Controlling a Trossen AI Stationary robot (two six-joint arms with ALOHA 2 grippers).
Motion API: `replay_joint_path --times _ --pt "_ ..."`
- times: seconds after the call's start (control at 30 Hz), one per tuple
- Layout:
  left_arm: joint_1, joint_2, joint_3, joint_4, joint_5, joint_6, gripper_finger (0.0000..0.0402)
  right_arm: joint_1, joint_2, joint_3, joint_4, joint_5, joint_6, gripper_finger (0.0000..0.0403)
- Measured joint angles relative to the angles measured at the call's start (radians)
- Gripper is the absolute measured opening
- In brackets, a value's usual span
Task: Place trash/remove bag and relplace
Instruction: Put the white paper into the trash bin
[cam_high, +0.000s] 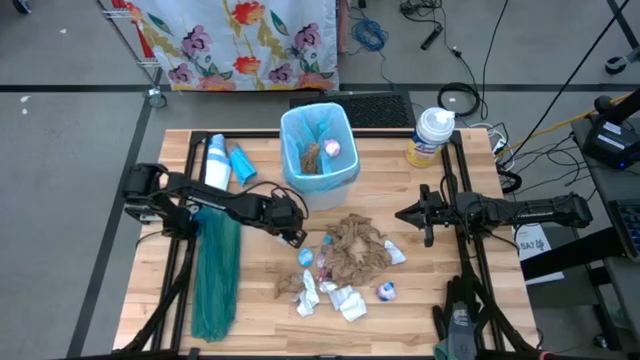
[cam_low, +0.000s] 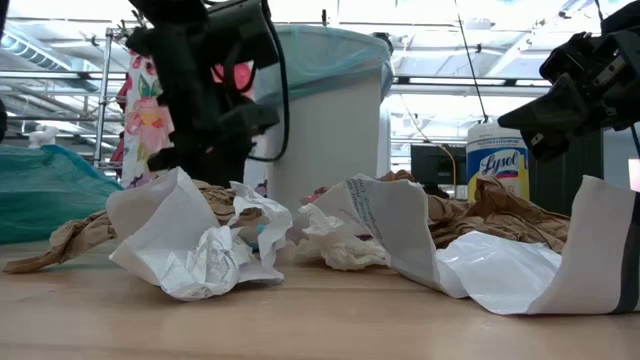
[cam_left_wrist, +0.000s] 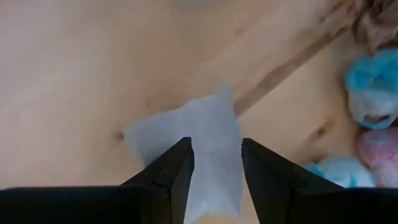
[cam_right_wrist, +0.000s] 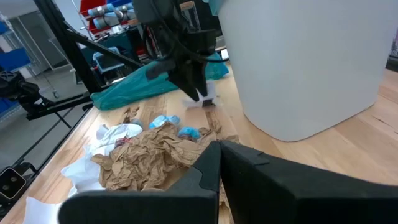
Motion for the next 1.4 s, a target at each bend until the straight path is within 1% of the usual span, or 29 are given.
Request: replay_joint_path --times 0.23,0.33,0.4,0.7,0.93,1.2,1.4 --pt "-0.009 0.054 0.0 0.023 0.011 -0.055 0.014 0.0 0.0 0.0 0.0 0.0 0.0 0.0" --pt "-0.013 0.057 0.0 0.037 0.057 -0.079 0.014 0.0 0.0 0.0 0.0 0.0 0.0 0.0" --pt "-0.02 0.057 0.013 0.039 0.062 -0.086 0.014 0.0 0.0 0.0 0.0 0.0 0.0 0.0" --pt "-0.044 0.056 0.096 0.036 0.063 -0.077 0.014 0.0 0.0 0.0 0.0 0.0 0.0 0.0" --pt "-0.051 0.056 0.107 -0.009 0.07 -0.078 0.0141 0.0 0.0 0.0 0.0 0.0 0.0 0.0" --pt "-0.074 0.057 0.107 -0.016 0.06 -0.08 0.014 0.0 0.0 0.0 0.0 0.0 0.0 0.0" --pt "-0.09 0.095 0.107 -0.017 0.055 -0.082 0.014 0.0 0.0 0.0 0.0 0.0 0.0 0.0"
